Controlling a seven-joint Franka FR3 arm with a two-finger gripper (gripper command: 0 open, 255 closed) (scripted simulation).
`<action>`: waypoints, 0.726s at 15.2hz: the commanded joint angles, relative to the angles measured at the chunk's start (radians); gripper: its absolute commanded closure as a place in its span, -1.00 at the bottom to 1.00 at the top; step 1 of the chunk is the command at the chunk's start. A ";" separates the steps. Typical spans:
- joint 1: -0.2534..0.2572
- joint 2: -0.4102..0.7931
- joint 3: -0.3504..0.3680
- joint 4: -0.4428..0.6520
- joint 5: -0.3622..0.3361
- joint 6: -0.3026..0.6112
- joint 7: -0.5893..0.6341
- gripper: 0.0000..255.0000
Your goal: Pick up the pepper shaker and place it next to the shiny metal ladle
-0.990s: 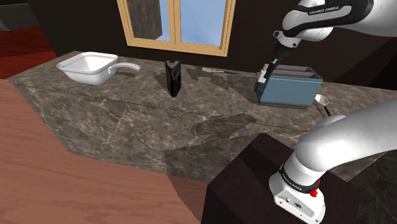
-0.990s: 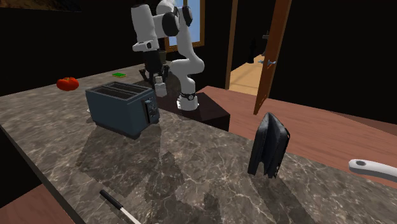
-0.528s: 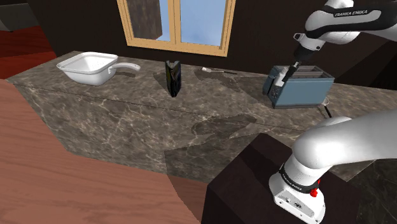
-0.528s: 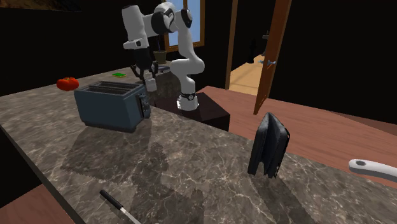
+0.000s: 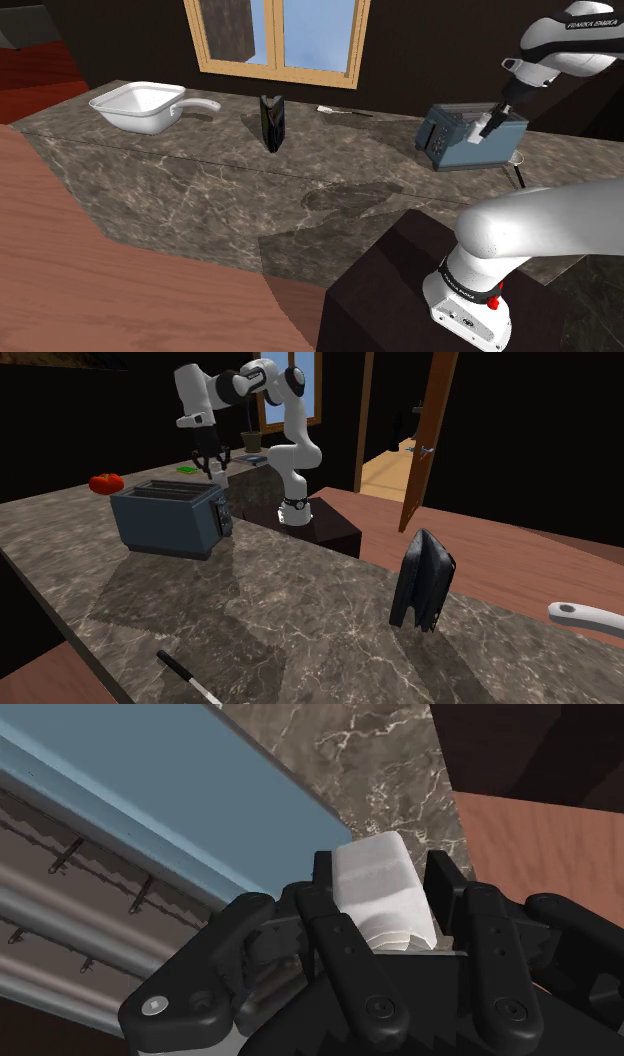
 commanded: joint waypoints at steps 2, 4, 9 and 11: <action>-0.038 -0.014 -0.049 0.020 -0.049 -0.032 -0.073 1.00; -0.051 -0.014 -0.089 0.043 -0.068 -0.048 -0.120 1.00; -0.067 0.006 -0.197 0.118 -0.106 -0.084 -0.242 1.00; -0.064 0.020 -0.245 0.156 -0.117 -0.096 -0.292 1.00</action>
